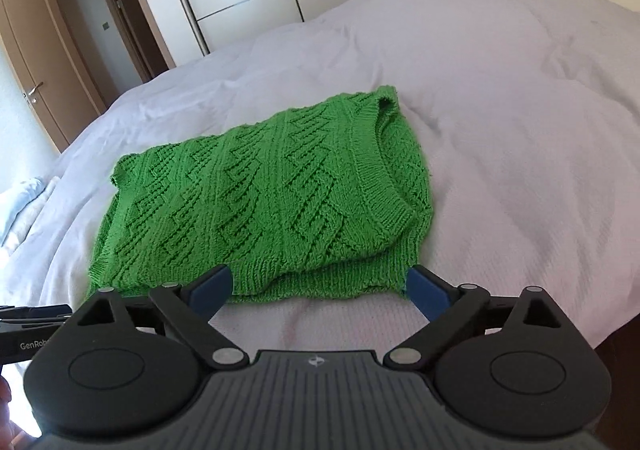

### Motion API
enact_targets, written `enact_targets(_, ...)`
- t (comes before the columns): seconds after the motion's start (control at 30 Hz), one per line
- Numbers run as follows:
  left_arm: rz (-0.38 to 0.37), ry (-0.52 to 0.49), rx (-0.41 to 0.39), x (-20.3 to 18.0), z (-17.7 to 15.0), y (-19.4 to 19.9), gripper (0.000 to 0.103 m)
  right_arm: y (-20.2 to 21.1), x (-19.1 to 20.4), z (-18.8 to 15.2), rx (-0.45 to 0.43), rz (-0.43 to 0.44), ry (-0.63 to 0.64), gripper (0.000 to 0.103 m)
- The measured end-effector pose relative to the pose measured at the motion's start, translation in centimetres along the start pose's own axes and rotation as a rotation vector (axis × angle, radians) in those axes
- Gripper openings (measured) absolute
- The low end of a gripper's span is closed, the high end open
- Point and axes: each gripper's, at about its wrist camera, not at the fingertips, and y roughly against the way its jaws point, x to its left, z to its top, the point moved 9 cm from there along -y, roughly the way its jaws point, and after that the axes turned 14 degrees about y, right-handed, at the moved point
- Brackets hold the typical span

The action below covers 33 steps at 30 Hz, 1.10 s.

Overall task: Fold clothes
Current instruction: 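Lay the folded hem onto the vest and open both grippers, then withdraw both open grippers above the half-folded vest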

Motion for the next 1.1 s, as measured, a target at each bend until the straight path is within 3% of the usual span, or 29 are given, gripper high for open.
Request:
enact_targets(0.37,-0.03,-0.032,-0.038,-0.2,0.0,3.4,0.057,2.6,0.5,-0.3,-0.015,-0.018,0.001,0.1)
enact_targets(0.67,-0.046,-0.051,-0.031,-0.9,0.0,3.0,0.059,3.3,-0.1,-1.0,-0.011,-0.032,-0.012,0.1)
enact_targets(1.1,-0.095,0.025,0.079,0.4,-1.1,-0.8,0.066,0.3,-1.4,-3.2,0.086,-0.053,-0.026,0.1)
